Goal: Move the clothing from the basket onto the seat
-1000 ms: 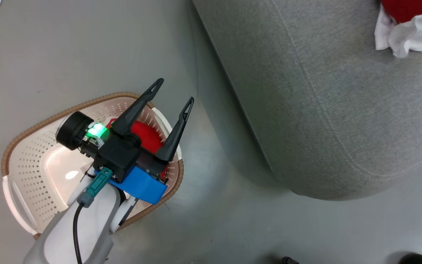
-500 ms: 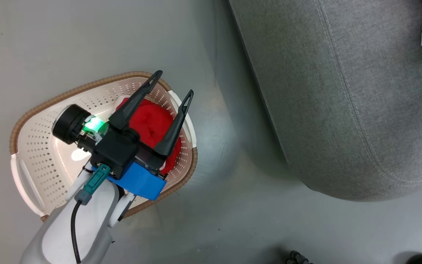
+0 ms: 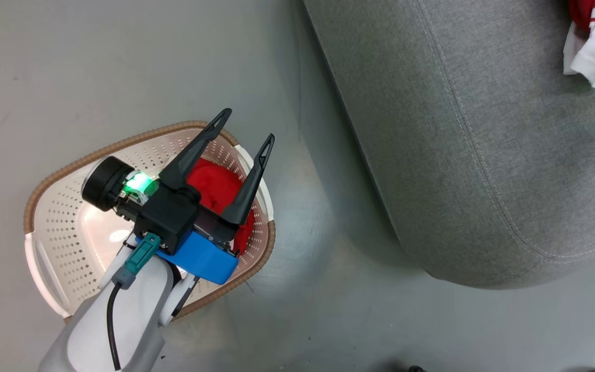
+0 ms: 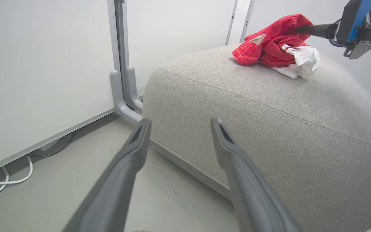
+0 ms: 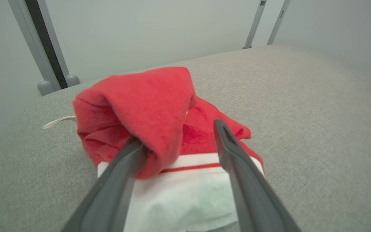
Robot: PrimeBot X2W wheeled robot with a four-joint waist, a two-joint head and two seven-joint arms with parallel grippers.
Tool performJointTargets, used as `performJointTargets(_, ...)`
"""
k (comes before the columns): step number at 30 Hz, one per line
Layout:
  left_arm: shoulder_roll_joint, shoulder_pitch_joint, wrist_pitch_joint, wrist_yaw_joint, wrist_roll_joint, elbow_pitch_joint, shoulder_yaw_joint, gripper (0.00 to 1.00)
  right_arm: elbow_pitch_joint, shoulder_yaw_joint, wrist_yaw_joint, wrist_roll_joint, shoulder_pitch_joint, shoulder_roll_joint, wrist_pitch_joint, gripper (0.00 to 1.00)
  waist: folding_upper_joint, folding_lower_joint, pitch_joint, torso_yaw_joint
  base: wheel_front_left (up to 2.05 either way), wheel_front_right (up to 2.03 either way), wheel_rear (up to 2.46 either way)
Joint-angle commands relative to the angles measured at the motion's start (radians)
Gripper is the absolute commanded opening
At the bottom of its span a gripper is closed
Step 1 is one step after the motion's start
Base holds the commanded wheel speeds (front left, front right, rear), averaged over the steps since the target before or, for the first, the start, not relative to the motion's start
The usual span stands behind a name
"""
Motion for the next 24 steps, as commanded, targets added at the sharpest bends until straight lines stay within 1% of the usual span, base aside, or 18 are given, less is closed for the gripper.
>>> performJointTargets(1, -0.001, 0.005, -0.005, 0.0, -0.005, 0.004, 0.003, 1.0, -0.006, 0.002, 0.0, -0.002, 0.015, 0.007, -0.005, 1.0, 0.0, 0.0, -0.008, -0.001, 0.0, 0.0, 0.0)
performJointTargets(6, -0.009, 0.018, -0.005, -0.002, -0.009, 0.013, 0.004, 1.0, -0.019, 0.014, 0.0, -0.002, 0.037, 0.013, -0.005, 1.0, 0.0, 0.0, -0.035, -0.001, 0.0, 0.0, 0.0)
performJointTargets(11, -0.021, 0.036, -0.005, -0.002, -0.013, 0.019, 0.016, 1.0, -0.022, 0.058, 0.0, -0.012, 0.074, 0.019, -0.005, 1.0, 0.0, 0.0, -0.074, -0.002, 0.0, 0.0, 0.0)
performJointTargets(14, -0.045, 0.062, -0.005, -0.002, -0.018, 0.031, 0.032, 1.0, -0.029, 0.1, 0.0, -0.001, 0.12, 0.024, -0.005, 1.0, 0.0, 0.0, -0.129, 0.005, 0.0, 0.0, 0.0)
performJointTargets(18, -0.066, 0.089, -0.005, -0.002, -0.026, 0.042, 0.048, 1.0, -0.036, 0.124, 0.0, 0.015, 0.161, 0.024, -0.005, 1.0, 0.0, 0.0, -0.182, 0.013, 0.0, 0.0, 0.0)
performJointTargets(24, -0.109, 0.154, -0.005, -0.005, -0.035, 0.073, 0.085, 1.0, -0.076, 0.184, 0.0, 0.051, 0.264, 0.011, -0.005, 1.0, 0.0, 0.0, -0.293, 0.047, 0.0, 0.0, 0.0)
